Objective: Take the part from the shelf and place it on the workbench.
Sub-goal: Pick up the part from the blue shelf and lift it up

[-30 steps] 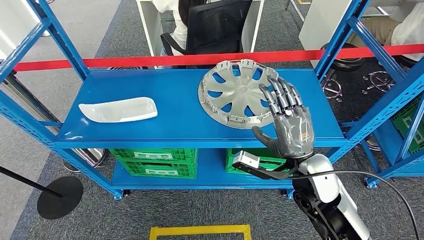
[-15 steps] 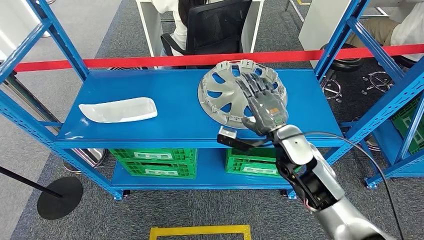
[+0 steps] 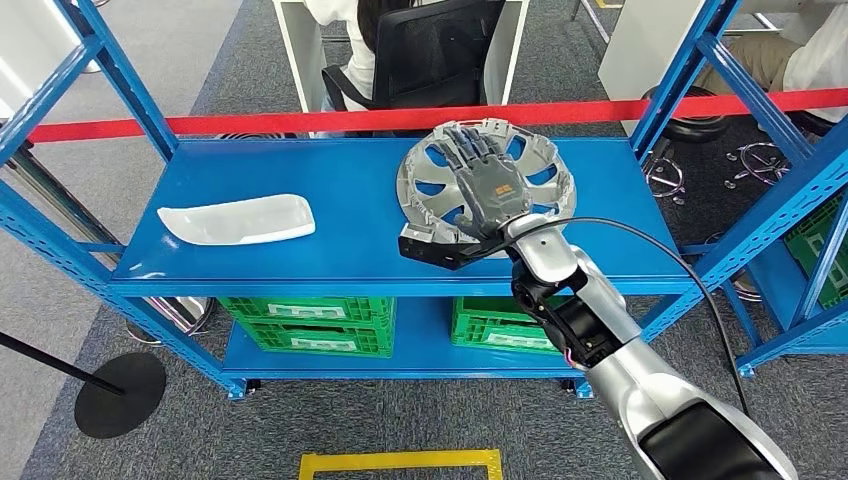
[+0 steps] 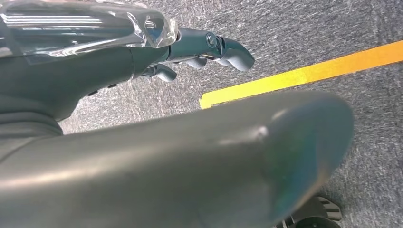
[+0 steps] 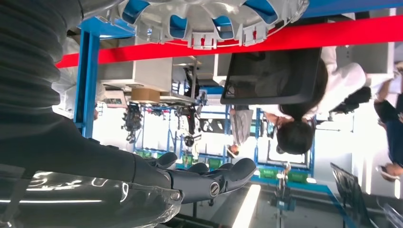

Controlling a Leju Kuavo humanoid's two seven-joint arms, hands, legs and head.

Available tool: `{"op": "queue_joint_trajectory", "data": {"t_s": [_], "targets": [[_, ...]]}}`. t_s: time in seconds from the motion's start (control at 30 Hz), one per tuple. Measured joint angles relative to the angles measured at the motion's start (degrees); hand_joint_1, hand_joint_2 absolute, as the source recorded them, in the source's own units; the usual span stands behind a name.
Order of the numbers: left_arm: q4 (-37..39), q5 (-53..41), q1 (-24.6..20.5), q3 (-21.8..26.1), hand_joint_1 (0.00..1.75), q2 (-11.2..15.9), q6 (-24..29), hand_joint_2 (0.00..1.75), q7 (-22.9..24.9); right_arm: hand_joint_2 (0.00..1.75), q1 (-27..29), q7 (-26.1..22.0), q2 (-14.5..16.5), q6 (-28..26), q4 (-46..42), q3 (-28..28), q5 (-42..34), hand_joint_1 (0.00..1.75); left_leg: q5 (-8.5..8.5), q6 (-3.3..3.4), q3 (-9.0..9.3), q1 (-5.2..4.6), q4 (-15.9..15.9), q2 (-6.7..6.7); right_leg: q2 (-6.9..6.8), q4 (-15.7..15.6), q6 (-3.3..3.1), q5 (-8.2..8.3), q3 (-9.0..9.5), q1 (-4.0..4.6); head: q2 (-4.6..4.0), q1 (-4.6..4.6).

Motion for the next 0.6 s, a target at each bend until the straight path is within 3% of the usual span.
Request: {"op": "queue_joint_trajectory", "data": {"t_s": [0.27, 0.6], "targets": [[0.0, -0.4, -0.2, -0.4, 0.00, 0.0, -0.2, 0.00, 0.5, 1.75, -4.9, 2.8, 4.3, 1.3, 9.1, 1.6, -0.6, 0.00, 0.01, 0.00, 0.02, 0.01, 0.0, -0.01, 0.00, 0.0, 0.00, 0.00, 0.00, 0.01, 0.00, -0.01], [0.0, 0.1, -0.1, -0.7, 0.00, 0.3, -0.2, 0.00, 0.9, 1.75, -6.1, 5.1, 4.8, 2.0, 16.4, 2.3, -1.6, 0.00, 0.00, 0.00, 0.01, 0.00, 0.0, -0.01, 0.00, 0.0, 0.00, 0.00, 0.00, -0.01, 0.00, 0.01]]}}
